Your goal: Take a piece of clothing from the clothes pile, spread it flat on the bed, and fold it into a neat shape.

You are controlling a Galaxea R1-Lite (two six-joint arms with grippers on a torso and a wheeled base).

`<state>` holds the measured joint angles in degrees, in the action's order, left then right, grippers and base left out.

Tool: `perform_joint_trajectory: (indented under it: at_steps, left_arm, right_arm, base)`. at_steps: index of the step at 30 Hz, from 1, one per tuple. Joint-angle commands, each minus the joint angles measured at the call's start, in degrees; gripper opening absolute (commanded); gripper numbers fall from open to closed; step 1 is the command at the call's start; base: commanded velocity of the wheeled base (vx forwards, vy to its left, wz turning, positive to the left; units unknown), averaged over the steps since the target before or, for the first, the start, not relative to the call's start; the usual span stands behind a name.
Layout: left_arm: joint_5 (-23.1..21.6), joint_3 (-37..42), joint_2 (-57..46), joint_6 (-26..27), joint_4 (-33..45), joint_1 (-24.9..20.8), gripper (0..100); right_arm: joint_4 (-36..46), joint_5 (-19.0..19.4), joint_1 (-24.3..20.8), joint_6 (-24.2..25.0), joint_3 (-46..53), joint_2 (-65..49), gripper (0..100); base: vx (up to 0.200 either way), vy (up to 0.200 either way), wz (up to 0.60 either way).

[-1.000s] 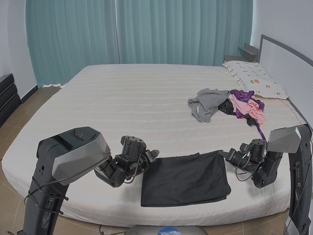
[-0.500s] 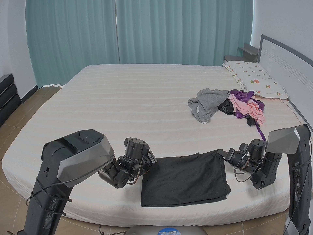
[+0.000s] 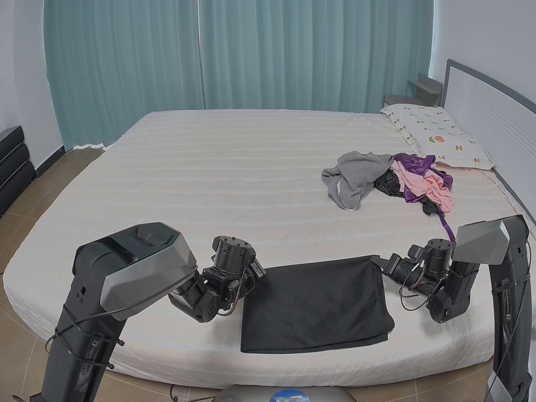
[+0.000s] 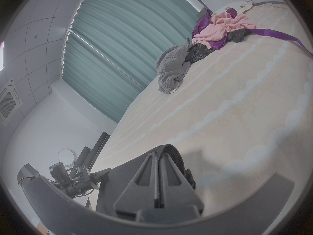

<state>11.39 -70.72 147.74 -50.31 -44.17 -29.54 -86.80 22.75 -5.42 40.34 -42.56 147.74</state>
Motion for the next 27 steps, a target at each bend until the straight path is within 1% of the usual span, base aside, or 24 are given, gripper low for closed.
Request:
perform_joint_trajectory:
  at_steps: [1, 10, 11, 12, 13, 19, 21, 23, 25, 26, 27]
  left_arm:
    - [0.1, 0.0, -0.2, -0.1, 0.0, -0.1, 0]
    - [0.1, 0.4, -0.3, -0.2, 0.0, -0.2, 0]
    - [0.1, 0.5, -0.3, -0.2, 0.0, -0.2, 0]
    - [0.1, 0.5, -0.3, -0.2, 0.0, -0.2, 0]
    - [0.1, 0.5, -0.3, -0.1, 0.0, -0.2, 100]
    - [-0.2, 1.3, -0.8, -0.6, 0.1, 0.2, 100]
    - [-0.6, 3.1, -2.1, -1.7, 0.1, 0.5, 100]
    - [-1.5, 5.2, -4.1, -4.3, 0.2, 0.8, 100]
    - [-1.9, 5.6, -4.4, -4.7, 0.2, 0.8, 100]
    - [-5.1, 8.9, -7.3, -7.4, 0.2, 1.3, 100]
    - [-5.1, 8.9, -7.3, -7.4, 0.2, 1.3, 100]
  right_arm:
    - [0.8, 0.0, 0.1, 0.0, -2.1, 2.0, 0]
    - [3.4, -0.1, 0.0, -0.1, -2.8, 1.9, 0]
    - [3.4, -0.1, 0.0, -0.1, -2.7, 1.9, 100]
    - [3.2, -0.1, 0.0, 0.0, -2.7, 1.9, 100]
    - [3.1, -0.1, 0.0, 0.0, -2.7, 1.9, 100]
    - [1.6, 0.0, 0.0, 0.4, -0.4, 0.9, 100]
    - [-0.3, 0.2, 0.4, 0.5, 2.1, -0.3, 100]
    - [-2.6, 0.6, 1.1, 0.6, 5.7, -1.5, 100]
    - [-2.9, 0.7, 1.3, 0.6, 6.3, -1.7, 100]
    - [-3.1, 0.8, 1.8, 0.6, 12.1, -4.2, 100]
    - [-3.1, 0.8, 1.8, 0.6, 12.1, -4.2, 100]
  base:
    - [0.000, 0.000, 0.00]
    - [0.000, 0.000, 0.00]
    - [0.000, 0.000, 0.00]
    - [0.000, 0.000, 0.00]
    - [0.000, 0.000, 0.00]
    - [0.000, 0.000, 0.00]
    - [0.000, 0.000, 0.00]
    - [0.000, 0.000, 0.00]
    - [0.000, 0.000, 0.00]
    - [0.000, 0.000, 0.00]
    - [0.000, 0.000, 0.00]
